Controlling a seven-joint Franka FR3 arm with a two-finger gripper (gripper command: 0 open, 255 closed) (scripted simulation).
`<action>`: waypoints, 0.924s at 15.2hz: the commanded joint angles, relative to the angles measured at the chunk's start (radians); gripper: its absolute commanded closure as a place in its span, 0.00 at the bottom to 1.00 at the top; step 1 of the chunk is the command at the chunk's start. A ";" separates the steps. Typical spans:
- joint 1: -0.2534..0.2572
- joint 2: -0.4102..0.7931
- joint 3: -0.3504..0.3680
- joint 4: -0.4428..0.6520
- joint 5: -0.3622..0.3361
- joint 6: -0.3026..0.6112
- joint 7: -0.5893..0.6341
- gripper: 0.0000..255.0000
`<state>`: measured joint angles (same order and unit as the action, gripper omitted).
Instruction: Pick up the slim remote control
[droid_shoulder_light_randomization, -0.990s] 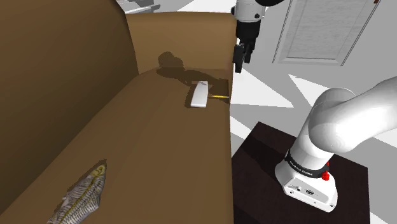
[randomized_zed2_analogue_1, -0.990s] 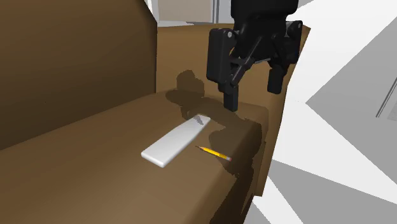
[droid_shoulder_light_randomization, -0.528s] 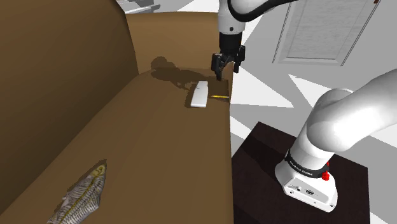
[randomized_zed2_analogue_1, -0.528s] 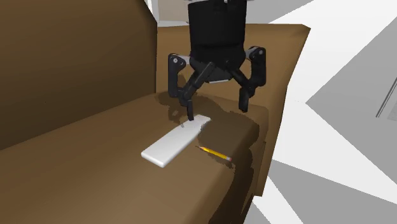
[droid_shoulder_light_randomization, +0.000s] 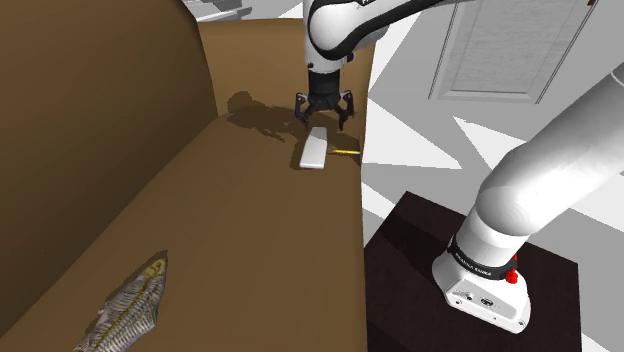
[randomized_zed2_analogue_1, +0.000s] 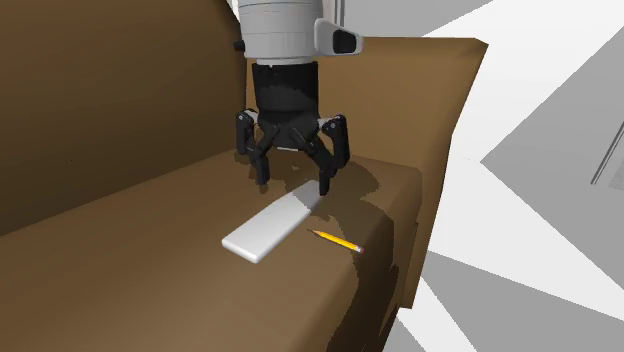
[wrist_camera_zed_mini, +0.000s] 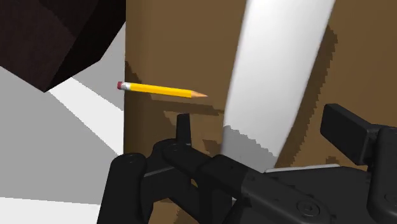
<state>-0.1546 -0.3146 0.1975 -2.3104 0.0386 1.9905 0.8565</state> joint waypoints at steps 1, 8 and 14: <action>-0.027 0.082 0.023 0.038 -0.002 0.049 0.158 0.00; -0.030 0.129 0.028 -0.006 -0.010 0.140 0.193 0.00; -0.031 0.139 0.029 -0.018 -0.012 0.162 0.194 1.00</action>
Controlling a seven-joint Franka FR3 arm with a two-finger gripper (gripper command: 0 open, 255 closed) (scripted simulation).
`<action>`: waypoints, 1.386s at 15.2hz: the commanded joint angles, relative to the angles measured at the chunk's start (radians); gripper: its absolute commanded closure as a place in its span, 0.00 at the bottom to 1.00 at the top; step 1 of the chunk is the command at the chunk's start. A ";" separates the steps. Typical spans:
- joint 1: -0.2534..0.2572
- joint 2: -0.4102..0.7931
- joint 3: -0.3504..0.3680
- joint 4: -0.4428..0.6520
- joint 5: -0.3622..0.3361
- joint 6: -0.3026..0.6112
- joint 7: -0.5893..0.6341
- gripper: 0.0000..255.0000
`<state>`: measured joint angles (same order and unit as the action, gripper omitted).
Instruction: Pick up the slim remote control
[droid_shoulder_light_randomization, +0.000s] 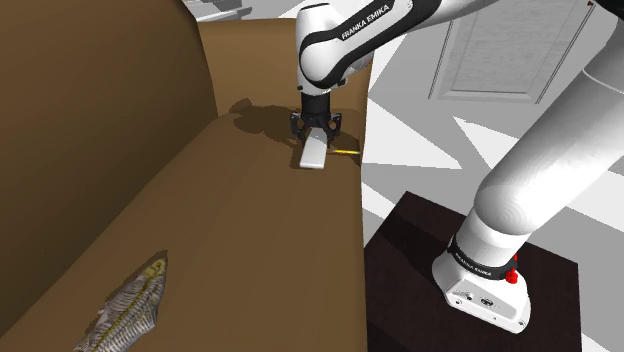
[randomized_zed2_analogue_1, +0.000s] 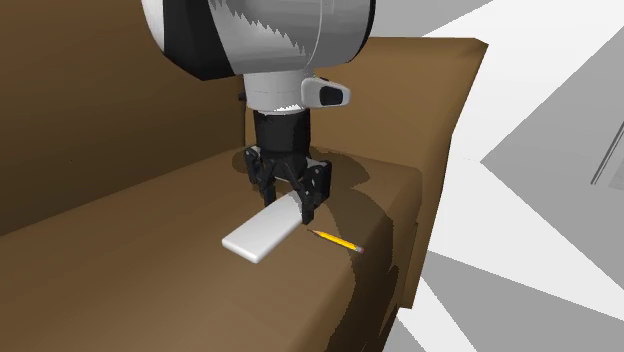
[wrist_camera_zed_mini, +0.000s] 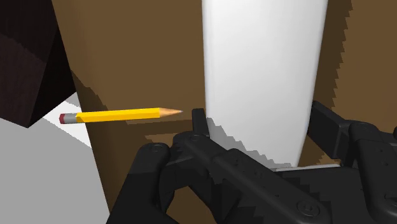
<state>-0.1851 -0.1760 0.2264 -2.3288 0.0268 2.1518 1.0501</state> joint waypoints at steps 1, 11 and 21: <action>0.000 0.001 0.000 0.000 0.000 0.001 0.000 1.00; 0.001 -0.023 -0.002 0.033 0.005 -0.055 -0.004 1.00; 0.000 -0.065 -0.009 0.129 0.011 -0.193 -0.011 1.00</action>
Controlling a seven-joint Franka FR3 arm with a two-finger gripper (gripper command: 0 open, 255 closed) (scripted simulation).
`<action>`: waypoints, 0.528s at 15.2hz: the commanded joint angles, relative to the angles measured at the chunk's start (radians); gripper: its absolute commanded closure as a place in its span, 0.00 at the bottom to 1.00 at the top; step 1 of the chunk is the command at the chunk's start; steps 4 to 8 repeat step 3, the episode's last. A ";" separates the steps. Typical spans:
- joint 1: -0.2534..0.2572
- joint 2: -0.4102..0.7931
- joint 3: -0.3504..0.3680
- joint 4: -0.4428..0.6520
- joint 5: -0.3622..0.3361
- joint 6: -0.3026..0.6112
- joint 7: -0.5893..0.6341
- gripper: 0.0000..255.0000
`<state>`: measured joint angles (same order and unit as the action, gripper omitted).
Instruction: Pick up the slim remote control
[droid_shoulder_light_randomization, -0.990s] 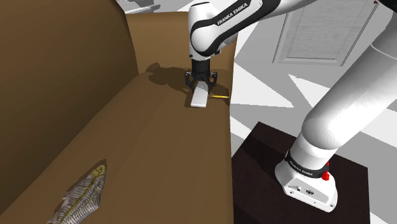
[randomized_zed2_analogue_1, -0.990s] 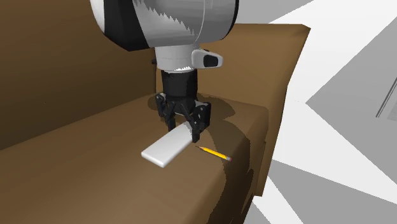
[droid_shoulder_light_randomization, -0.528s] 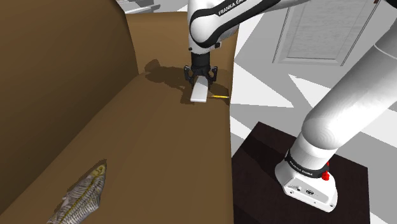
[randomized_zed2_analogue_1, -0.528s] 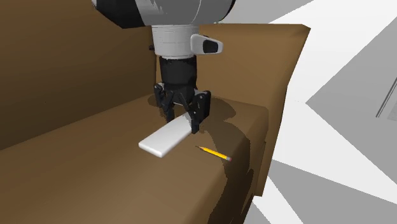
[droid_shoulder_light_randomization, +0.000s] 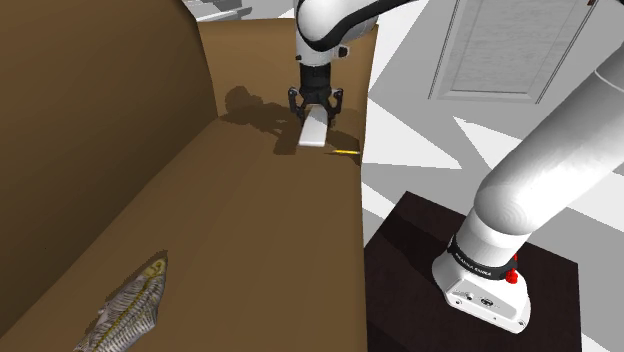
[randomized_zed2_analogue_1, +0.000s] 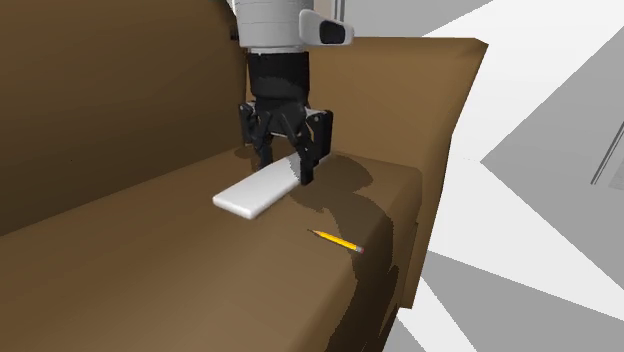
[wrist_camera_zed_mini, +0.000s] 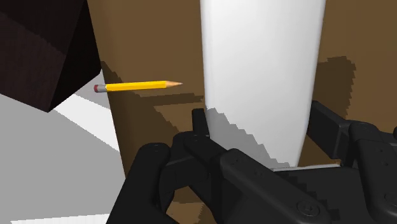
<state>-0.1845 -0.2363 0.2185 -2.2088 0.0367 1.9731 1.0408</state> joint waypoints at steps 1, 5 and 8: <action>-0.001 -0.008 -0.002 0.020 0.001 -0.028 -0.002 1.00; -0.001 -0.008 -0.002 0.021 0.001 -0.030 -0.002 1.00; -0.001 -0.008 -0.002 0.021 0.001 -0.030 -0.002 1.00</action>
